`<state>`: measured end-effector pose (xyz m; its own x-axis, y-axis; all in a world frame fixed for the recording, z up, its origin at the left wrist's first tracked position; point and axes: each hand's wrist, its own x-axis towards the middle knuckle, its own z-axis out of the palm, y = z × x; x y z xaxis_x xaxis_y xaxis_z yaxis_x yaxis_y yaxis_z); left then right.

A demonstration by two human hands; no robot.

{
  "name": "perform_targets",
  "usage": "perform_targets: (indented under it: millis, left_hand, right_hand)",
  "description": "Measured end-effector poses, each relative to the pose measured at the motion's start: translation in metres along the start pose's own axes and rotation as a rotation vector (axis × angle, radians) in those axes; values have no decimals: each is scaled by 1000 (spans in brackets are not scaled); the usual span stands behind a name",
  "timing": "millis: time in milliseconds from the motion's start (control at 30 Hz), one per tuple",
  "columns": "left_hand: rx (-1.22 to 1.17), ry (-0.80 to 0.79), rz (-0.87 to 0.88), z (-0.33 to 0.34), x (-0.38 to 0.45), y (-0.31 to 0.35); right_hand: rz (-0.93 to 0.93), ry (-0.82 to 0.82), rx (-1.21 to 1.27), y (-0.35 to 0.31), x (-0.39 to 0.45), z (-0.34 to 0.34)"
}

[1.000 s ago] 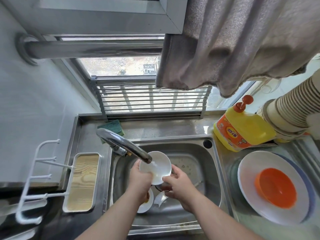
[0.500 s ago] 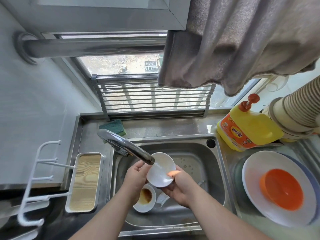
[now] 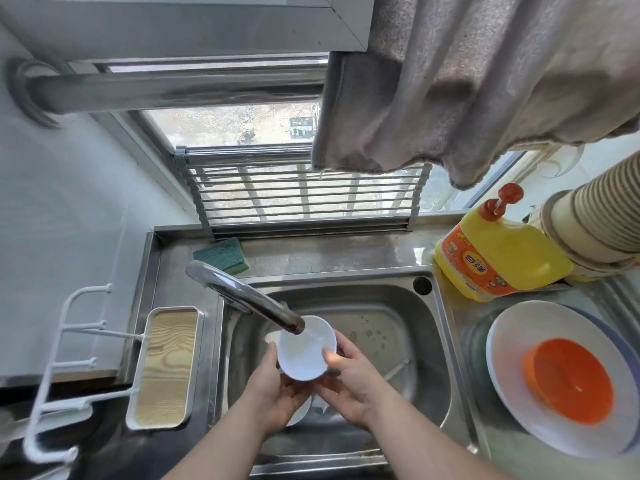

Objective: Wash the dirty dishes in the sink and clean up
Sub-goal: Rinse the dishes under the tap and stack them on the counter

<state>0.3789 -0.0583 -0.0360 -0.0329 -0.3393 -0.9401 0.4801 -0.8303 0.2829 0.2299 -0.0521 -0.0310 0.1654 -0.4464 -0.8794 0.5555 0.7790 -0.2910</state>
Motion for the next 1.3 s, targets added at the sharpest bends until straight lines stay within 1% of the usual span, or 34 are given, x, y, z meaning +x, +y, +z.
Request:
perform_targets:
  millis: [133, 200, 367, 433, 500, 533, 600, 633, 667, 700, 733, 767, 800, 867, 933, 1033, 1100, 1200, 1300]
  left_hand:
    - [57, -26, -68, 2, 6, -13]
    - [71, -48, -67, 10, 6, -14]
    - [99, -85, 38, 16, 2, -1]
    - [201, -42, 154, 10, 5, 2]
    - [419, 3, 343, -2, 9, 4]
    - [581, 7, 453, -11, 12, 4]
    - [1003, -55, 638, -26, 20, 4]
    - [1221, -109, 685, -30, 23, 5]
    - [1383, -157, 707, -32, 25, 5]
    - [1467, -186, 730, -30, 25, 6]
    - [1474, -192, 759, -27, 25, 7]
    - [1434, -194, 787, -22, 24, 7]
    - [1343, -186, 774, -16, 22, 6]
    - [1054, -167, 625, -3, 16, 4]
    - [755, -101, 495, 9, 12, 4]
    - [232, -30, 262, 24, 11, 3]
    - [-45, -5, 131, 33, 9, 8]
    - [-324, -49, 16, 41, -1, 15]
    - [-457, -40, -25, 40, 1, 19]
  right_hand:
    - [8, 80, 27, -1, -7, -29]
    - [-10, 79, 44, -10, -6, -38]
    - [-49, 63, 91, -15, 10, -22]
    - [-38, 51, 83, -10, 12, -18]
    - [-7, 75, 56, -9, 8, -21]
    - [12, 100, 32, -11, 5, -22]
    - [47, 163, -30, -18, 2, -26]
    - [64, 198, -61, -20, 3, -28]
    - [78, 225, -96, -23, 3, -28]
    - [89, 243, -143, -25, 6, -29]
    - [99, 252, -192, -26, 7, -28]
    - [101, 250, -225, -27, 10, -28]
    - [101, 244, -237, -27, 10, -27]
    - [83, 230, -231, -26, 11, -26]
    - [58, 238, -251, -24, 10, -25]
    - [-2, 242, -352, -19, 9, -25]
    - [-55, 238, -397, -16, 8, -25]
    - [-88, 179, -378, -15, 5, -20]
    - [-91, 115, -285, -16, 9, -15]
